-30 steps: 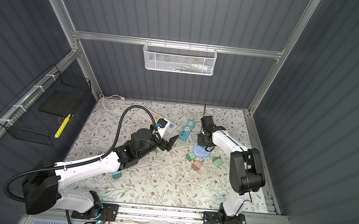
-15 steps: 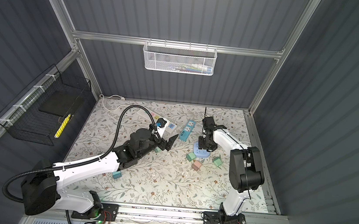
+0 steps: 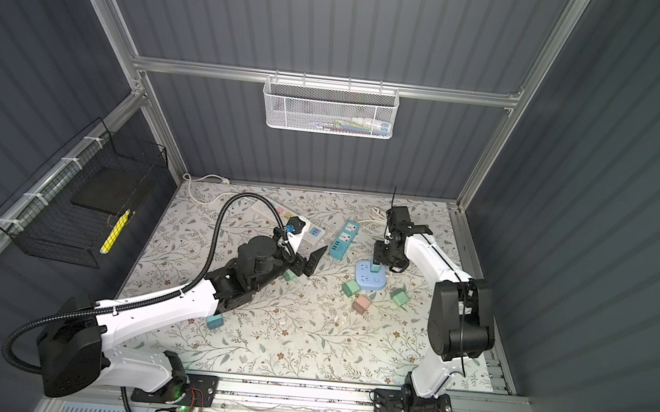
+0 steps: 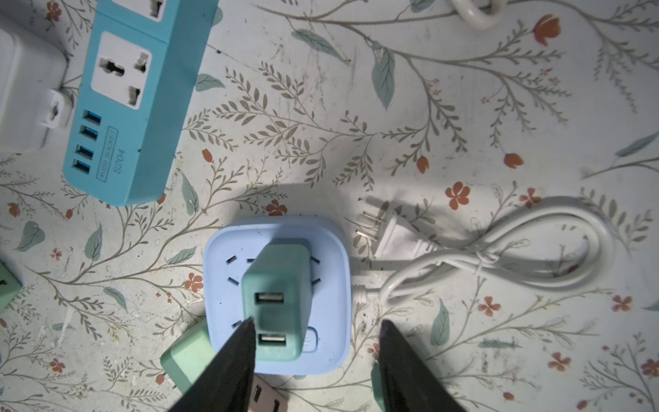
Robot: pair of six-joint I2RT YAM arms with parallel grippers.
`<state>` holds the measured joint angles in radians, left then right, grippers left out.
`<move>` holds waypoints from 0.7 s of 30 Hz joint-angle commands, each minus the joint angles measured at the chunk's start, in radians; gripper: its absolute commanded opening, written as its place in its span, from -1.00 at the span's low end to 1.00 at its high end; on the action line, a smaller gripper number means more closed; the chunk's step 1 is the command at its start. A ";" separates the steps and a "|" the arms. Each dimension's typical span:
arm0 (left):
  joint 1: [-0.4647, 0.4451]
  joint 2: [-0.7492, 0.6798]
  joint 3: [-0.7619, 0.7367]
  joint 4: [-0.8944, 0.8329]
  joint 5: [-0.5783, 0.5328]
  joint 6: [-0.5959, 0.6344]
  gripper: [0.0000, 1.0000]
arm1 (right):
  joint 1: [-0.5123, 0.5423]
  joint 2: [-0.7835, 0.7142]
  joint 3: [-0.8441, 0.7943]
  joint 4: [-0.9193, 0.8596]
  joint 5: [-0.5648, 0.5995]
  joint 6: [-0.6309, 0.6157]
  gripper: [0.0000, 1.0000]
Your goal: Insert the plug
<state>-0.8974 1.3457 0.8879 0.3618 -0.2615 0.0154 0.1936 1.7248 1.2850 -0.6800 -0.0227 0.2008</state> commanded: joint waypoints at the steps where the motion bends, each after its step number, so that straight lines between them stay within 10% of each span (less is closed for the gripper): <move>1: 0.004 -0.010 -0.010 0.029 -0.005 0.017 0.86 | -0.002 0.011 -0.029 -0.005 0.012 -0.007 0.11; 21: 0.002 0.036 0.042 -0.066 -0.096 -0.056 1.00 | 0.027 -0.266 -0.113 -0.029 0.026 0.109 0.12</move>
<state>-0.8974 1.3621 0.8917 0.3424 -0.3199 -0.0124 0.2008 1.5059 1.2251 -0.6872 -0.0097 0.2497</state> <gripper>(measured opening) 0.997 0.560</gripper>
